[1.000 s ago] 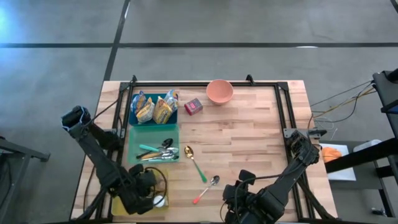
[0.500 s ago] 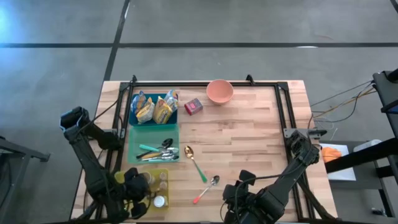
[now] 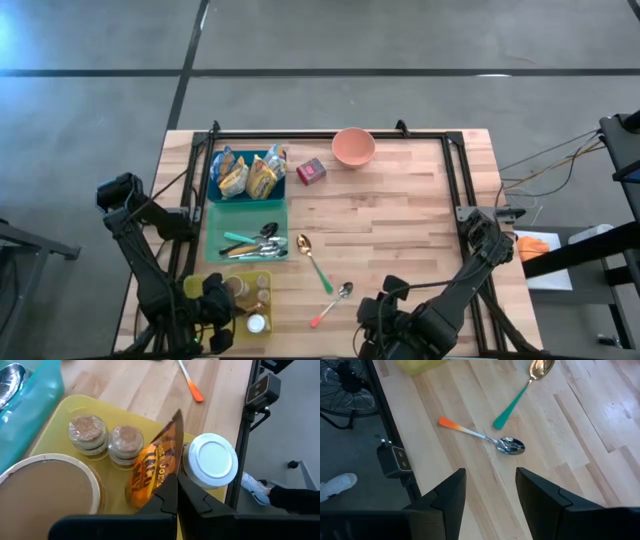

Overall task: Pick & Place Food Item
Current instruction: Put the orange spice pack into the yellow bin

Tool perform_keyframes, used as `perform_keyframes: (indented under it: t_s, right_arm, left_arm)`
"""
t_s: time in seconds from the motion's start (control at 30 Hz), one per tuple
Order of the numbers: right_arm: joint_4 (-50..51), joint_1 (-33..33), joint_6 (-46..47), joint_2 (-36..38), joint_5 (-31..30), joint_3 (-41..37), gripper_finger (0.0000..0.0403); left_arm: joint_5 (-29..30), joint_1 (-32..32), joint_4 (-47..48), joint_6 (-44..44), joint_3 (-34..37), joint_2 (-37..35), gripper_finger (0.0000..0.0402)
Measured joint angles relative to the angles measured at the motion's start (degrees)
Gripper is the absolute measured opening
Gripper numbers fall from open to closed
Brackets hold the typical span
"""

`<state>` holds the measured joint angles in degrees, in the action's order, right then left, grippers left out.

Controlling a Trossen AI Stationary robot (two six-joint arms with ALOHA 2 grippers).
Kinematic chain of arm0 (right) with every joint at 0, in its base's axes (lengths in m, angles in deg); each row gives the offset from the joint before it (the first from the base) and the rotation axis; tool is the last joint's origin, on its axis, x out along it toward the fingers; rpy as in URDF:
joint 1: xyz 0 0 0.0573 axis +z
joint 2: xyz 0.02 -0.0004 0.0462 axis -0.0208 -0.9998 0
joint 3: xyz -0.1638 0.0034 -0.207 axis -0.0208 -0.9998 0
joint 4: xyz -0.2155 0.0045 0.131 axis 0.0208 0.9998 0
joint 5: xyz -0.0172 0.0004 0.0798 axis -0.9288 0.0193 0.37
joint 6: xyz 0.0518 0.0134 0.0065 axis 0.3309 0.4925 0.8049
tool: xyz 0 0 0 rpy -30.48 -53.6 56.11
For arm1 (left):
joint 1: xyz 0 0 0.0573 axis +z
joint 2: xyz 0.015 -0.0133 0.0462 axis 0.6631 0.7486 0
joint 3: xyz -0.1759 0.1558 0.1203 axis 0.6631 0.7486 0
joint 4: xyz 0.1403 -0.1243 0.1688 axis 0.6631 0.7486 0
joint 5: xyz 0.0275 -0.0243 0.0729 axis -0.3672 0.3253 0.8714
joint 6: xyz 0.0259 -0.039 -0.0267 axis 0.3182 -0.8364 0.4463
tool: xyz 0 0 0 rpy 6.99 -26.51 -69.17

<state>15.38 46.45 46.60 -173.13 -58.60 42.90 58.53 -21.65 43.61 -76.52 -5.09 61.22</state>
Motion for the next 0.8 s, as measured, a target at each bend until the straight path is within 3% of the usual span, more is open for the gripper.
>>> perform_keyframes:
  t_s: [0.53, 0.8]
  right_arm:
    - [-0.14, -0.04, -0.64, 0.04, 0.00, 0.04, 0.0170]
    - [-0.16, -0.04, -0.59, 0.15, 0.03, 0.04, 0.0170]
  left_arm:
    - [-1.79, -0.14, -0.27, 1.51, 0.13, 0.00, 0.0001]
    - [-3.63, -0.10, -0.29, 1.21, 0.03, -0.02, 0.0075]
